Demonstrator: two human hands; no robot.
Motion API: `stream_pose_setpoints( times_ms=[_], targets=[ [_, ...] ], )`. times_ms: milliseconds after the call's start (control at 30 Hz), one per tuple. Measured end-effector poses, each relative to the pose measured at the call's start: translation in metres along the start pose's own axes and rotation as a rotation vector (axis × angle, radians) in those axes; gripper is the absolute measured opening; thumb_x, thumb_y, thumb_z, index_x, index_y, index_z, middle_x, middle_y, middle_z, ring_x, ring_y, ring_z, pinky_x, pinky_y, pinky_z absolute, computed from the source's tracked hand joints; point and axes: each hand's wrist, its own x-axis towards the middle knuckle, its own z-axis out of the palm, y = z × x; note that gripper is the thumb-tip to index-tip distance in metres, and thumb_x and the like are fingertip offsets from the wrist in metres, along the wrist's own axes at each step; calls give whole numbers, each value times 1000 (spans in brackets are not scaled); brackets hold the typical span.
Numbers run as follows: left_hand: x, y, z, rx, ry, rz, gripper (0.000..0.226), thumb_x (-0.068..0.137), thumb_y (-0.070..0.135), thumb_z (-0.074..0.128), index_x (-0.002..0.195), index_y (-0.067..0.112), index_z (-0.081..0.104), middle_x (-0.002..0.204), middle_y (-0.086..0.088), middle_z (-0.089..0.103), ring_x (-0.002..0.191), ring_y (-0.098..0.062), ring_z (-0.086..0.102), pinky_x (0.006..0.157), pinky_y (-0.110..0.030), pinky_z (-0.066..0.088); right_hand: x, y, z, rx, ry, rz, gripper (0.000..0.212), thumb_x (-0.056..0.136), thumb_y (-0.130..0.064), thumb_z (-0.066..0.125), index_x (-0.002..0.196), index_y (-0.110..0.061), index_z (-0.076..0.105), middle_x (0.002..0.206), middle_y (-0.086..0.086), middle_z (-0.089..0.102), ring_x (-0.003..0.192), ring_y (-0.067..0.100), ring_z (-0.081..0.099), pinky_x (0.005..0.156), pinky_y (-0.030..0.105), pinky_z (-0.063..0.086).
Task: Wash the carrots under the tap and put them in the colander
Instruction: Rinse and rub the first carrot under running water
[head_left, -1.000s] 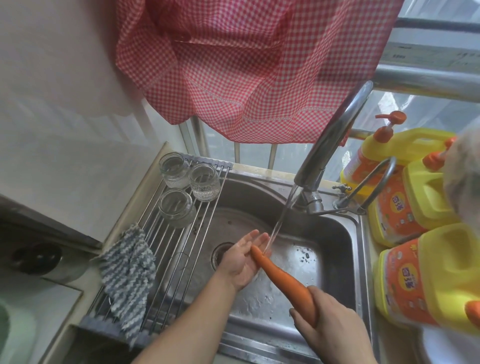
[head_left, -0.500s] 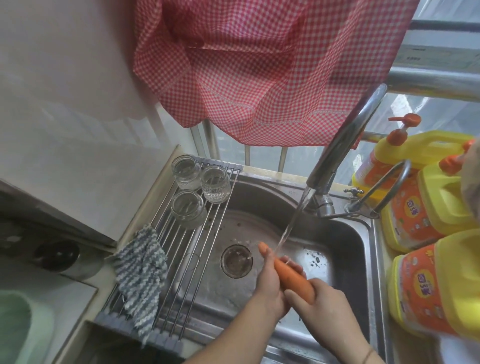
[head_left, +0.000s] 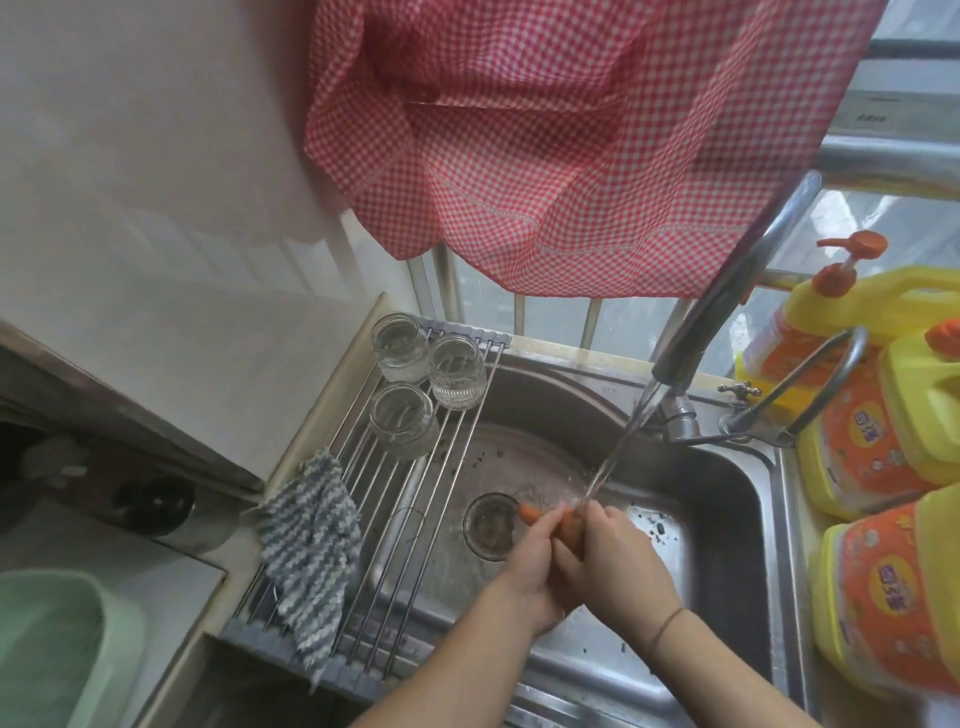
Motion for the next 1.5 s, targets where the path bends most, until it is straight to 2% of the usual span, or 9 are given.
stream_pose_setpoints(
  times_ms=[300,467,667,800,900,1167,1333,1433,1500],
  targets=[
    [11,-3,4,-115,76,113,45,97,35,49,70,10,75,78,-11,73,76,-24,70,72,-33,52,11,-3,-5,586,-298,353,48,99,-34,31,87,3,59,46,13,54,32,23,46,34,23,35],
    [2,4,19,-54,63,73,41,97,49,45,73,19,60,56,-5,63,48,-18,64,51,-22,45,11,-12,-2,495,-229,369,42,99,-38,33,95,-8,63,64,13,62,58,28,59,48,27,44],
    [20,25,21,-133,105,76,74,96,67,22,117,2,50,95,-17,60,85,-25,60,71,-30,52,6,-12,11,236,69,175,42,96,-45,38,115,-12,57,108,12,67,99,30,63,80,36,50],
    [34,29,12,-208,219,-15,78,96,70,20,108,0,54,104,-21,58,86,-32,58,72,-40,47,3,-5,15,326,22,111,49,94,-40,50,135,-14,45,129,5,61,113,25,60,86,31,46],
    [37,28,11,-198,236,-12,75,97,67,22,87,2,57,77,-16,66,70,-28,64,64,-35,51,2,3,17,377,20,130,49,92,-40,55,135,-18,45,119,3,66,107,22,63,84,29,48],
    [42,2,25,-269,129,146,60,93,60,42,123,9,53,71,-6,58,65,-16,63,85,-31,57,21,24,18,367,13,295,49,96,-52,32,89,-19,67,89,4,70,86,23,64,75,35,50],
    [31,10,29,-322,21,280,49,106,40,29,150,52,11,89,-12,75,45,-4,58,44,-16,48,20,32,16,574,-33,275,45,104,-32,25,86,-21,65,63,-5,54,54,10,48,50,23,34],
    [31,14,27,-342,-15,271,39,105,39,36,144,45,41,123,-4,64,86,-13,64,73,-30,52,12,32,25,684,-60,244,35,102,-40,31,113,-31,63,80,-11,59,57,-3,41,51,15,29],
    [32,11,25,-325,15,249,22,103,30,46,114,17,60,84,-6,65,71,-19,60,71,-36,52,11,32,27,748,-65,238,36,96,-50,39,120,-34,61,96,-12,60,60,-6,39,53,13,28]
  ],
)
